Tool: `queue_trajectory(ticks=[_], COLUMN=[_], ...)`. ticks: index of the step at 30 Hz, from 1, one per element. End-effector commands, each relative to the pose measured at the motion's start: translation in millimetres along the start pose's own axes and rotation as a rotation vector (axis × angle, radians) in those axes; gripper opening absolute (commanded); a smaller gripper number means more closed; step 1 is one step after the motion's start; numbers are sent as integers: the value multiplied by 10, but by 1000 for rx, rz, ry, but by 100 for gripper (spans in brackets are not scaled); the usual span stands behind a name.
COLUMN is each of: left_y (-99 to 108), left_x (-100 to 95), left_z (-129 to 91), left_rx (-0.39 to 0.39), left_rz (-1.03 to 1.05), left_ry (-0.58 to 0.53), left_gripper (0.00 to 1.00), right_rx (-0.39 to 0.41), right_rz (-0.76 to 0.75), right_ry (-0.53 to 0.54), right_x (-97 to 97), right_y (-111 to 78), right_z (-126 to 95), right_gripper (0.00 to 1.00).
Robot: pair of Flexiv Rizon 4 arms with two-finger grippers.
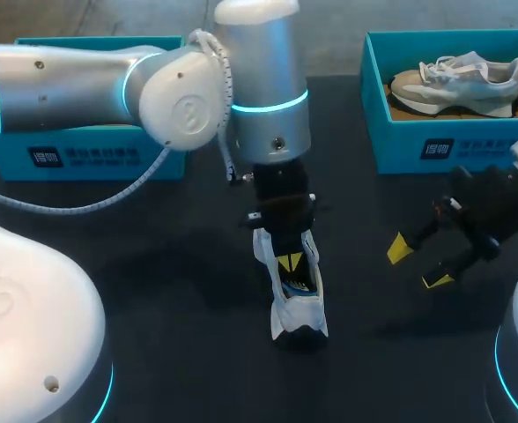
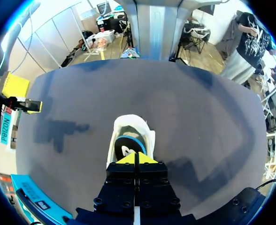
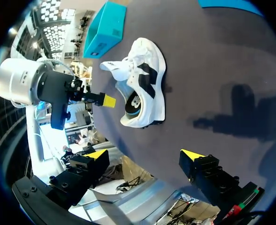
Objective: Take the shoe out of the shoebox, open the shoe tongue, remove and reinsert the insole, then place the shoe into the shoebox
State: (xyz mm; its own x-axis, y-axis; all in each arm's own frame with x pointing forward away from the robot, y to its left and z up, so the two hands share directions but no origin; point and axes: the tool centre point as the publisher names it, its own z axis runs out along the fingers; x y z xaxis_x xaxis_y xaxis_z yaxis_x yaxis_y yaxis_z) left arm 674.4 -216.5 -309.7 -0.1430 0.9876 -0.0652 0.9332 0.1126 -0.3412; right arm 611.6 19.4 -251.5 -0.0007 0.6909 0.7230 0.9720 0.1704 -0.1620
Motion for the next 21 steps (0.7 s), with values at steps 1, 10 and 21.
queue_trajectory(ticks=[1, 10, 21], left_y=[45, 20, 15], left_x=[-91, -105, -53], left_z=[60, 237, 389], left_rx=[1, -4, 17], left_rz=[20, 108, 142], left_ry=[44, 113, 194], left_gripper=[0, 0, 0], right_rx=[-9, -7, -7], right_rz=[6, 7, 7], right_ry=[-4, -7, -7], right_x=[-32, -35, -35], right_y=[-59, -59, -59], right_z=[-66, -71, -71], right_gripper=[100, 100, 100])
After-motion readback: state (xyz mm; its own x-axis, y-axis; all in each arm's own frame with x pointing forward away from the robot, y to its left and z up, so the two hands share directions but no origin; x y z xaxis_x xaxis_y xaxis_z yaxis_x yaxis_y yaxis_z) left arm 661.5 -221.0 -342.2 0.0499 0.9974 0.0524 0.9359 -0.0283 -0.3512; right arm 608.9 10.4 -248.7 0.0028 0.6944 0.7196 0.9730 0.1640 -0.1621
